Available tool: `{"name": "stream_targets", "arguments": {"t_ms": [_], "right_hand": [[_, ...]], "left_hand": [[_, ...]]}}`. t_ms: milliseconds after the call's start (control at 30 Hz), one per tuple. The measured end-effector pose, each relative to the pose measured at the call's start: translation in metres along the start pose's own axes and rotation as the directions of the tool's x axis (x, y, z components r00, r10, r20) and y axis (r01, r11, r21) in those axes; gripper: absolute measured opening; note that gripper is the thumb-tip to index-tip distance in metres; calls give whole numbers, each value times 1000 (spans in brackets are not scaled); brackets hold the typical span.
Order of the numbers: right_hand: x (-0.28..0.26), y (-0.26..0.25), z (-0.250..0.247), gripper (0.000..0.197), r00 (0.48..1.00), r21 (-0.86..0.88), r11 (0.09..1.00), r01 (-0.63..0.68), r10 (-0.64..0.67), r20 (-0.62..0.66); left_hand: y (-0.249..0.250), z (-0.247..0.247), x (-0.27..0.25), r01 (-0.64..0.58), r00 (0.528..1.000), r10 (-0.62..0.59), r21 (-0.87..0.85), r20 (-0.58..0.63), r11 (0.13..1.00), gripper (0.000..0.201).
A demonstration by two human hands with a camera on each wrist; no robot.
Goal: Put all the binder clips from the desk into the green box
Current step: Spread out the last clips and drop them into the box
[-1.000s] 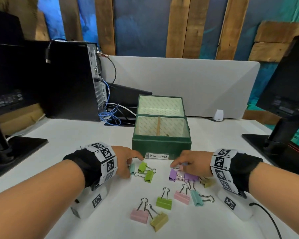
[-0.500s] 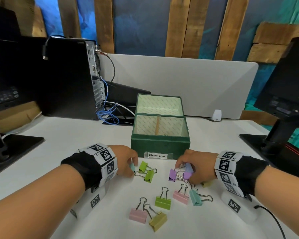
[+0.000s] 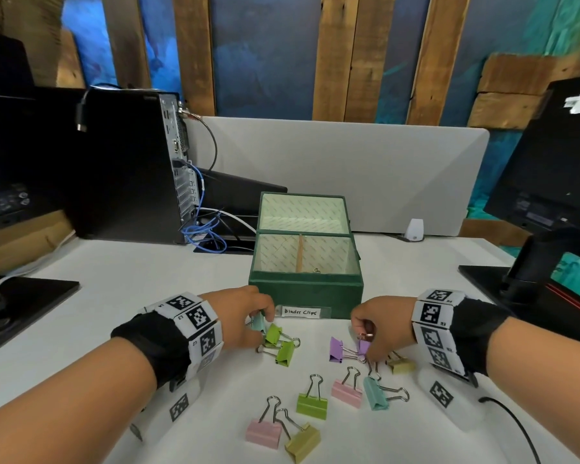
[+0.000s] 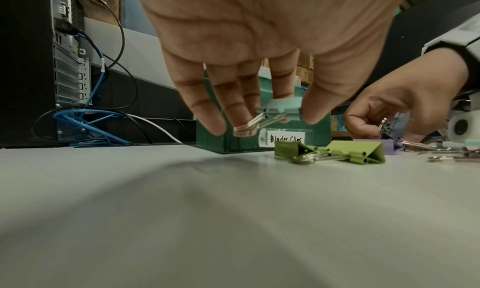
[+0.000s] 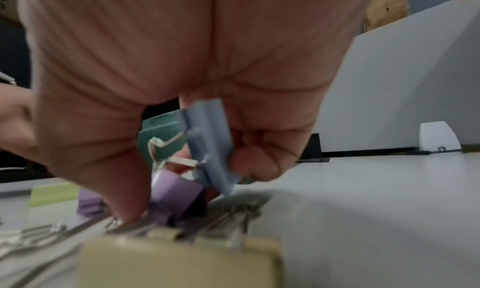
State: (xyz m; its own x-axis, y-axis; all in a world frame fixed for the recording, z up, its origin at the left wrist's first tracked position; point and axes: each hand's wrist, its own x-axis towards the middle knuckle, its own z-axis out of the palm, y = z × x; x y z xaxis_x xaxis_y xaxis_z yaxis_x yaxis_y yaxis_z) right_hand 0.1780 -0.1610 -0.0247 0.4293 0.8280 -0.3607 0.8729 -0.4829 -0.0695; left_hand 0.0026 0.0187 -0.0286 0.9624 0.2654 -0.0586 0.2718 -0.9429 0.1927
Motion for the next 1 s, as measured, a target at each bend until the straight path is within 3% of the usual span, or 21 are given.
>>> {"name": "stream_targets", "arguments": {"t_ms": [233, 333, 400, 467, 533, 667, 867, 1000], "right_hand": [[3, 3, -12, 24, 990, 137, 990, -37, 18, 138], [2, 3, -27, 8, 989, 193, 981, -36, 7, 149], [-1, 0, -40, 8, 991, 250, 968, -24, -10, 135], [-3, -8, -56, 5, 996, 312, 950, 3, -30, 81], [-2, -20, -75, 4, 998, 331, 943, 38, -21, -53], [19, -47, -106, 6, 931, 363, 930, 64, 76, -358], [64, -75, -106, 26, 871, 268, 963, 36, 101, -480], [61, -68, -94, 24, 823, 351, 924, 150, 80, -563]], "left_hand": [[-2, 0, 1, 14, 1000, -14, 8, -2, 1000, 28], [-2, 0, 2, 9, 1000, -9, 10, -9, 1000, 29], [-3, 0, 2, 10, 1000, -10, 10, -20, 1000, 29], [-5, 0, 3, 8, 999, -7, 11, -39, 1000, 30], [-7, -2, 4, 0, 998, 1, 18, -56, 1000, 30], [-9, -12, 2, 15, 991, -10, 43, -133, 999, 30], [-8, -44, 2, 22, 973, -22, -1, -229, 1000, 30], [-7, -65, 13, -6, 959, 4, -7, -282, 1000, 31]]}}
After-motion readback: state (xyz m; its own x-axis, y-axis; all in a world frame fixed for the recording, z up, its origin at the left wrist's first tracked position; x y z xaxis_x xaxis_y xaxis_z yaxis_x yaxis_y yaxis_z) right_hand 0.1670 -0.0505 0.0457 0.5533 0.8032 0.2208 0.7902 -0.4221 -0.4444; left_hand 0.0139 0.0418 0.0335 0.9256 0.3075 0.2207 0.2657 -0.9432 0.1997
